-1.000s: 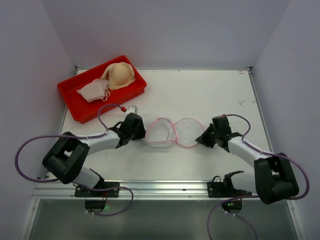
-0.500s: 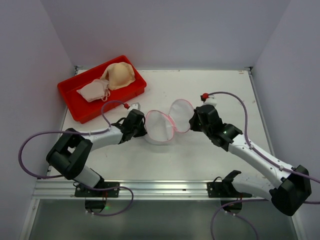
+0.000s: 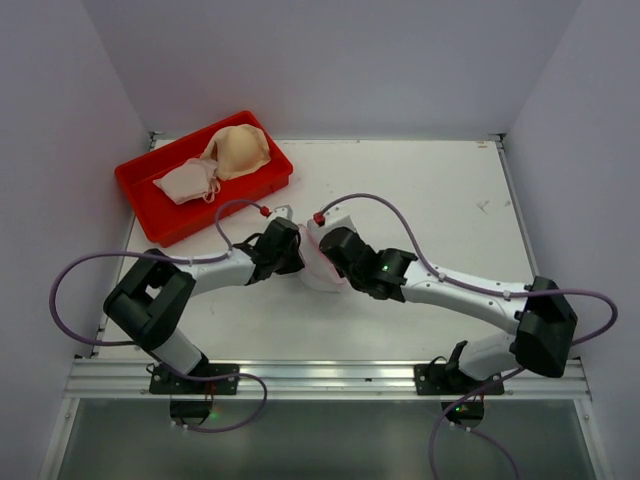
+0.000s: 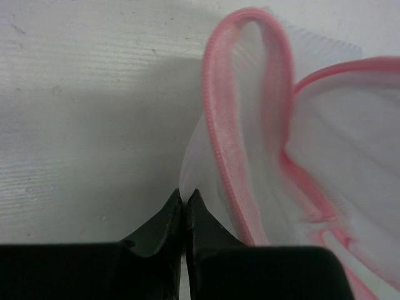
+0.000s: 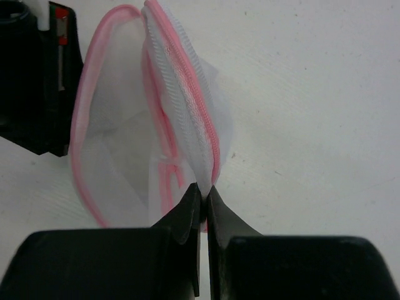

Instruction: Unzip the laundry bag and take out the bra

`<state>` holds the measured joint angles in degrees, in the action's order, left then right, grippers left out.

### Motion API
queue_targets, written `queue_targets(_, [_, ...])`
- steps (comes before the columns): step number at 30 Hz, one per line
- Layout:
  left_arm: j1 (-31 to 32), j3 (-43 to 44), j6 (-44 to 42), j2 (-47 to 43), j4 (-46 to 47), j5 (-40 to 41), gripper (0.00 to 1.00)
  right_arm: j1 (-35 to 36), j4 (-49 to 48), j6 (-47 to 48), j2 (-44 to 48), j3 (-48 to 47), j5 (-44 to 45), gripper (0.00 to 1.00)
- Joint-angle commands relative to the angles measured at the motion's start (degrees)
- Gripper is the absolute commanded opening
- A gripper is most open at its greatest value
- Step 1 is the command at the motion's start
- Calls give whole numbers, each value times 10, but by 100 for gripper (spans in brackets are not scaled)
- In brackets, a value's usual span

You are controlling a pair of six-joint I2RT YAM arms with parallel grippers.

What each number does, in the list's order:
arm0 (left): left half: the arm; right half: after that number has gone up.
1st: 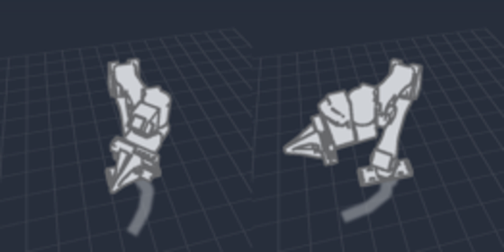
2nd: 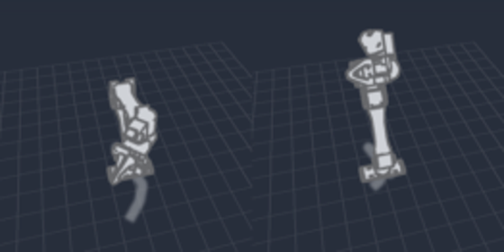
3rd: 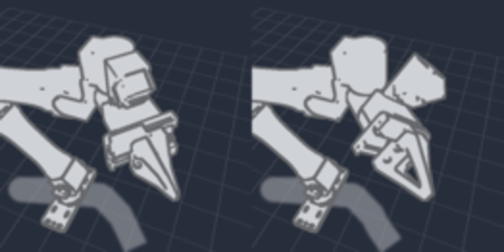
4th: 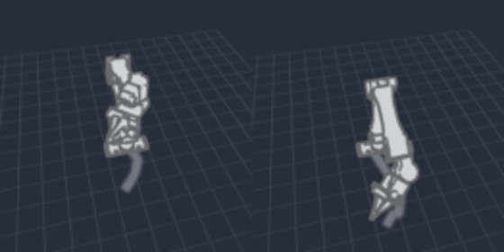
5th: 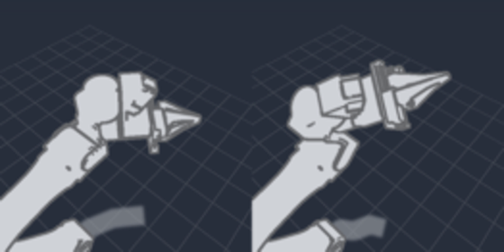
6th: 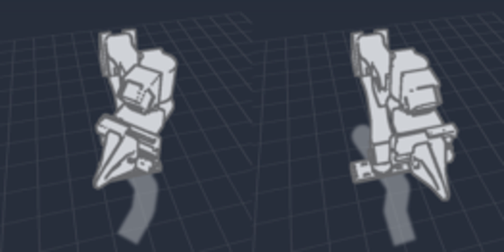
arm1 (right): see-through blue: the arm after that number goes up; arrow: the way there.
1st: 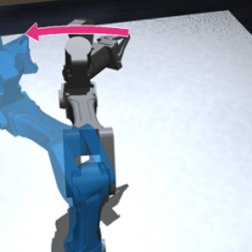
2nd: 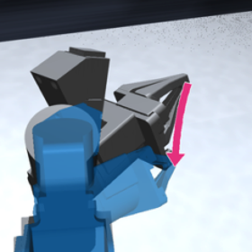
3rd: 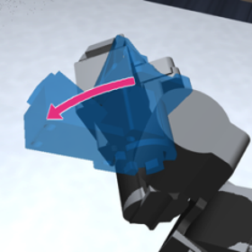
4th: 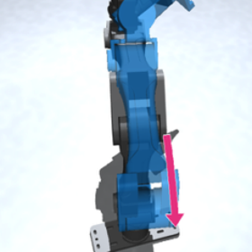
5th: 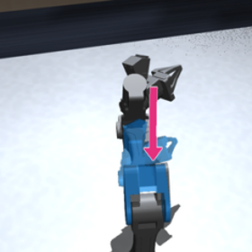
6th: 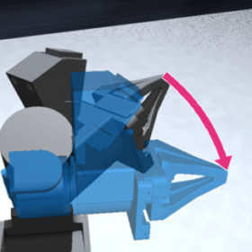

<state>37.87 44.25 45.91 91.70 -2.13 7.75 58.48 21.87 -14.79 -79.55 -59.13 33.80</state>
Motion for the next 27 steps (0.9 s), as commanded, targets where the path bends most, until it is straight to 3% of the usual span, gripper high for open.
queue_targets(1, [5, 4, 14, 7, 36, -14, 0, 26, -6, 52, -33, -34, 43, 1])
queue_targets(14, [4, -73, 47, -4, 104, -28, 0, 69, -82, 103, -48, 9, -187, 25])
queue_targets(23, [-2, -125, 64, -52, 124, -22, 1, 67, -78, 92, -87, 24, -204, 34])
queue_targets(27, [-10, -146, 63, -90, 108, -16, 10, 57, -80, 85, -84, 36, -222, 36])
